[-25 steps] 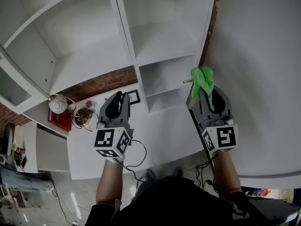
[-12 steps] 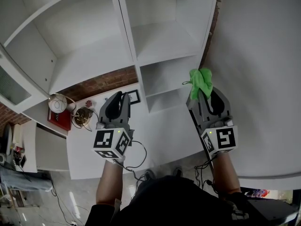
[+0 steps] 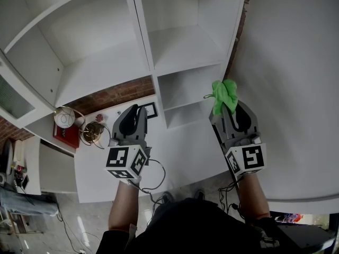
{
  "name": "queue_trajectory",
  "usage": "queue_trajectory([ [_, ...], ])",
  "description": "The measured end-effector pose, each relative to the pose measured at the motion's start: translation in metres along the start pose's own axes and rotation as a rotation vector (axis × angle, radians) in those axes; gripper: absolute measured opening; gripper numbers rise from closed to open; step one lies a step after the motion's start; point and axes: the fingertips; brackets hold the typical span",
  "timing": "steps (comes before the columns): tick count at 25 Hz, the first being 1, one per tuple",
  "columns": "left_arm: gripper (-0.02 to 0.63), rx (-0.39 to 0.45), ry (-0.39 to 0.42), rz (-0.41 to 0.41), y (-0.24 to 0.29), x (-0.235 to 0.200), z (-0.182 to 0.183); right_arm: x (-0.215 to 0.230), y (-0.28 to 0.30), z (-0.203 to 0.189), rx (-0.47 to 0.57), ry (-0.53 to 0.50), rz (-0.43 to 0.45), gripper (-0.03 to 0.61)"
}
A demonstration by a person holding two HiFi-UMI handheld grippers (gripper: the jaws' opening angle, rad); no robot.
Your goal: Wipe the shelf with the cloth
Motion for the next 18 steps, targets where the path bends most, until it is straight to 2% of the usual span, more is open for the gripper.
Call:
queue_trajectory([
  [18, 0.069, -0.001, -0.002, 0.011, 0.0008, 0.0020, -0.0017, -0.0009, -0.0017, -0.0012, 0.013, 0.027, 0.017, 0.094],
])
Point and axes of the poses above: the fingertips, and each gripper's own axes: y forward along the fingers, x to its right, z out of its top, and after that the axes turned 1 degree about -x, right-handed
